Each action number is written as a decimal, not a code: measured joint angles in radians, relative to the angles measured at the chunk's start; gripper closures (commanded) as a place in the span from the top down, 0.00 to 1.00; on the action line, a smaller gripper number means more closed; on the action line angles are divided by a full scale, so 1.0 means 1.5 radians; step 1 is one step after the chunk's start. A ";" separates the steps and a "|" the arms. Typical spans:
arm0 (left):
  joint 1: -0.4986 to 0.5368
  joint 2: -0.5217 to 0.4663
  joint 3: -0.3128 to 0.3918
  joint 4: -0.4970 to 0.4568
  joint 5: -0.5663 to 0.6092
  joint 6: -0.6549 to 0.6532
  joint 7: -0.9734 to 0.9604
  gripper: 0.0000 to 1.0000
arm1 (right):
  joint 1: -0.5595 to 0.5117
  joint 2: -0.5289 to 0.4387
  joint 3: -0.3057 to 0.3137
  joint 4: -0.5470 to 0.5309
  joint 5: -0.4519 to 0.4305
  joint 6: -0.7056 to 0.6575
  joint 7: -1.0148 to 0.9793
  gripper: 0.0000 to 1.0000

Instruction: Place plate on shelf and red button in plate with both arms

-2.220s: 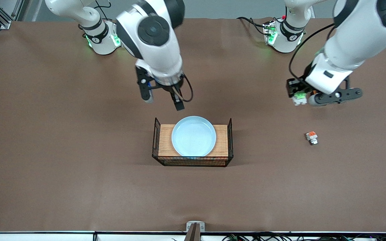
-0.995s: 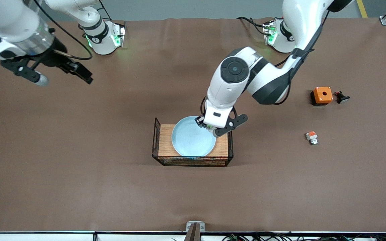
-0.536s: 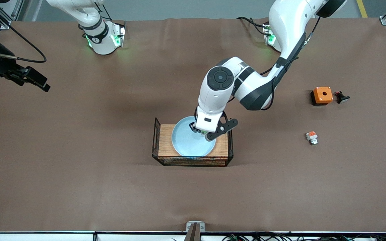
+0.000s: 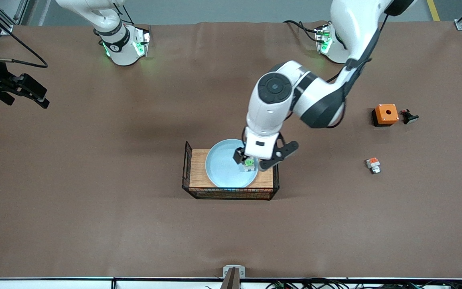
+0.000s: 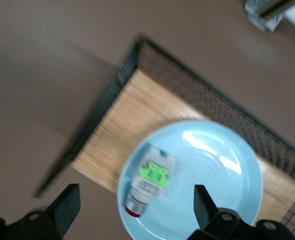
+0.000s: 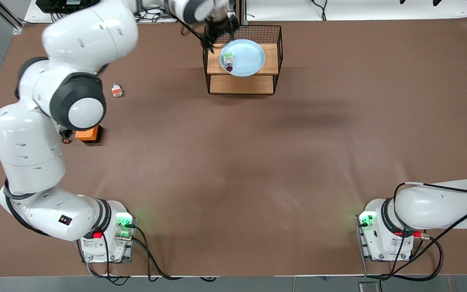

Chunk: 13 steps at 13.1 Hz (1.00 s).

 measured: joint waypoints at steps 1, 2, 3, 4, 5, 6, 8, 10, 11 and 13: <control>0.009 -0.031 0.013 0.002 0.000 -0.033 0.034 1.00 | 0.000 0.003 0.000 0.001 0.000 0.000 -0.001 1.00; 0.026 -0.062 0.021 0.003 0.001 -0.069 0.074 1.00 | 0.000 0.006 0.000 0.002 0.000 0.001 -0.002 1.00; 0.050 -0.090 0.024 0.003 0.002 -0.097 0.116 1.00 | -0.001 0.011 0.000 0.007 -0.001 0.002 -0.003 1.00; 0.080 -0.116 0.025 0.002 0.002 -0.123 0.162 1.00 | -0.001 0.021 0.000 0.021 -0.001 0.003 -0.003 1.00; 0.113 -0.137 0.026 0.001 0.002 -0.153 0.217 1.00 | -0.001 0.035 0.000 0.042 -0.001 0.003 -0.003 1.00; 0.147 -0.157 0.026 0.000 0.002 -0.183 0.277 1.00 | -0.003 0.050 0.000 0.063 -0.001 0.003 -0.003 1.00; 0.217 -0.190 0.026 -0.001 0.002 -0.240 0.396 1.00 | -0.012 0.070 0.000 0.087 -0.001 0.003 -0.003 1.00; 0.286 -0.221 0.026 -0.001 0.002 -0.297 0.535 1.00 | -0.020 0.076 0.000 0.092 0.000 0.002 -0.013 1.00; 0.319 -0.236 0.026 -0.003 -0.001 -0.319 0.606 1.00 | -0.024 0.076 0.000 0.092 0.001 0.001 -0.024 1.00; 0.385 -0.264 0.026 -0.022 -0.039 -0.344 0.700 1.00 | -0.029 0.076 0.000 0.092 0.004 -0.002 -0.037 1.00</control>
